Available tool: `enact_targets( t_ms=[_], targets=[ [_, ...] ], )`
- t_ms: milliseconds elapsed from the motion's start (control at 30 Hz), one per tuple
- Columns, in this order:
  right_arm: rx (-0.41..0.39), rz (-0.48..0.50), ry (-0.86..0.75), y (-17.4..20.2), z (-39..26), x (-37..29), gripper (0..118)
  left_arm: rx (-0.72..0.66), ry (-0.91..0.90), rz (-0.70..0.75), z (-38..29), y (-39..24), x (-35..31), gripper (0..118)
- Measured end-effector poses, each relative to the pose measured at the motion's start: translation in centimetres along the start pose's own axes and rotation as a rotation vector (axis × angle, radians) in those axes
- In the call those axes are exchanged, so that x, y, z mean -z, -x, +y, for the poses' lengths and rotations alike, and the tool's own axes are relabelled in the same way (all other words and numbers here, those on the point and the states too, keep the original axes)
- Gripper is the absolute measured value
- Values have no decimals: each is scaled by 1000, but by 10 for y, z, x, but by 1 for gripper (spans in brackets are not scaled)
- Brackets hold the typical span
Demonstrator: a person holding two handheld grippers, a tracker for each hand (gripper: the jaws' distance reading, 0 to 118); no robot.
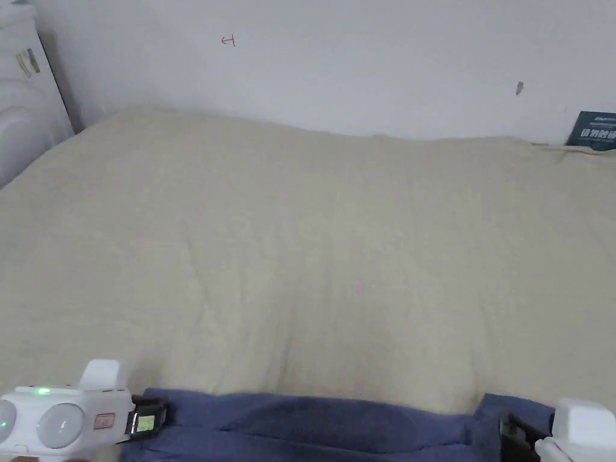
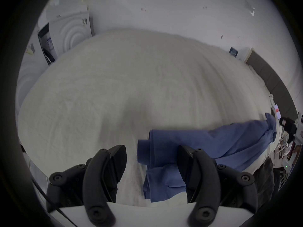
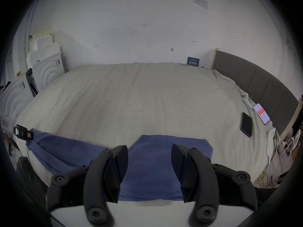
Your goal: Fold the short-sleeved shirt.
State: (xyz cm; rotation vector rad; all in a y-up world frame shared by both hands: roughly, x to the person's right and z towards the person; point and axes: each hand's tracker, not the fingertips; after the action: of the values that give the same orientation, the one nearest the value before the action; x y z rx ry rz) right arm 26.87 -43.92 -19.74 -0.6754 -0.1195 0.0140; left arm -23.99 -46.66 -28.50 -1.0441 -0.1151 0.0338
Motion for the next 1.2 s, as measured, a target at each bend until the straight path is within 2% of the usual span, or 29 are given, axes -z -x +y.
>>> enact_targets(
  t_ms=[133,200,233,267,333,367,433,667,900,1200],
  targets=[
    [-1,34,-13,15,-1,5,60,11,28,31,2,-13,10,57],
    [-4,43,-10,21,-2,7,60,28,26,46,4,-22,10,30],
    [-4,48,-13,23,-3,9,60,50,27,28,3,-27,10,28],
    [-1,52,-14,25,-4,10,60,91,30,100,2,-35,12,24],
    [6,69,-22,29,-5,12,60,144,29,74,0,-47,7,19],
    [8,75,-28,30,-6,13,60,118,28,76,0,-47,6,13],
    [2,81,-36,32,-6,14,60,89,26,58,3,-44,-5,8],
    [-34,62,-173,36,-3,11,60,-35,-33,-88,17,-3,-33,5],
    [-71,16,-281,42,2,9,60,-19,-72,-96,33,6,-64,5],
    [-107,43,-329,62,13,7,60,-50,-88,92,39,68,-108,5]
  ],
)
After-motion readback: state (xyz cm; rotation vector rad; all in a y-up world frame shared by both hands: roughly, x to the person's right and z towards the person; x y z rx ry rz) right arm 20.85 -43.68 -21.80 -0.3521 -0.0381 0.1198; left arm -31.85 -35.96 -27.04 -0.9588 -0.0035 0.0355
